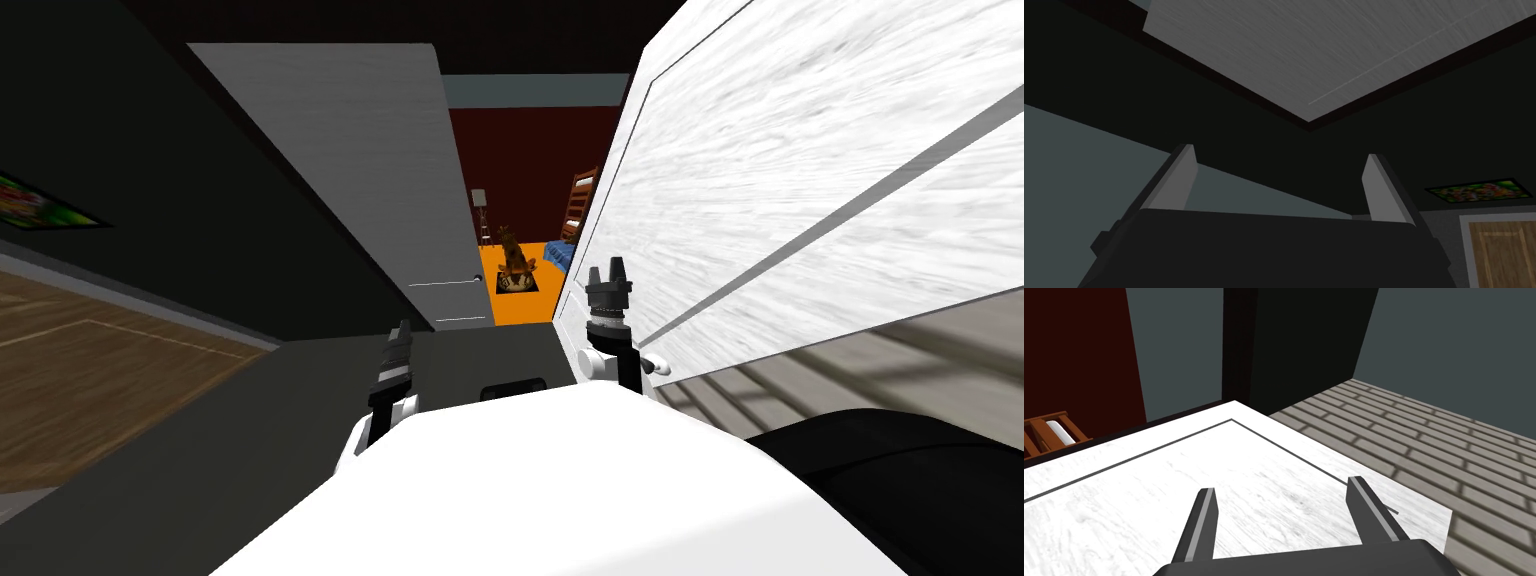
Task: Pull the door open
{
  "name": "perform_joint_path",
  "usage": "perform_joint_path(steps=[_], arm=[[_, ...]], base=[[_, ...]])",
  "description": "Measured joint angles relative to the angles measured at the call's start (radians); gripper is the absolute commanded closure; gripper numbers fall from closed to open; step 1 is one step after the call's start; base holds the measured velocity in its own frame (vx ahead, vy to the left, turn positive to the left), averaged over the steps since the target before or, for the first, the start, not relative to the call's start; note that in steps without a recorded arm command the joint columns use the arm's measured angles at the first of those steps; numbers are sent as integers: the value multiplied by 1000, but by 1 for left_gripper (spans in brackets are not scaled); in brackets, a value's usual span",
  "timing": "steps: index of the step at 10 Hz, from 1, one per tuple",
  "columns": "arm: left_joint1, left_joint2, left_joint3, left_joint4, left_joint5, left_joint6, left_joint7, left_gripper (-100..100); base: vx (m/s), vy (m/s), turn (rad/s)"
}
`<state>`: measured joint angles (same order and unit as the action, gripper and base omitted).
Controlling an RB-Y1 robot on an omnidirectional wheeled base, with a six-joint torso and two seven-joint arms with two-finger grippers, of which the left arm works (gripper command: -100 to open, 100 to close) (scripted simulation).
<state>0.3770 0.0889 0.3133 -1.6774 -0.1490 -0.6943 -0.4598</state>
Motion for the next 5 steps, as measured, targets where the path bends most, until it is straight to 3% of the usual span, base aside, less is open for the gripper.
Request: perform_joint_path(steps=[5], arm=[[-31, 20, 52, 124, -45, -25, -89, -100]], base=[[116, -22, -118]])
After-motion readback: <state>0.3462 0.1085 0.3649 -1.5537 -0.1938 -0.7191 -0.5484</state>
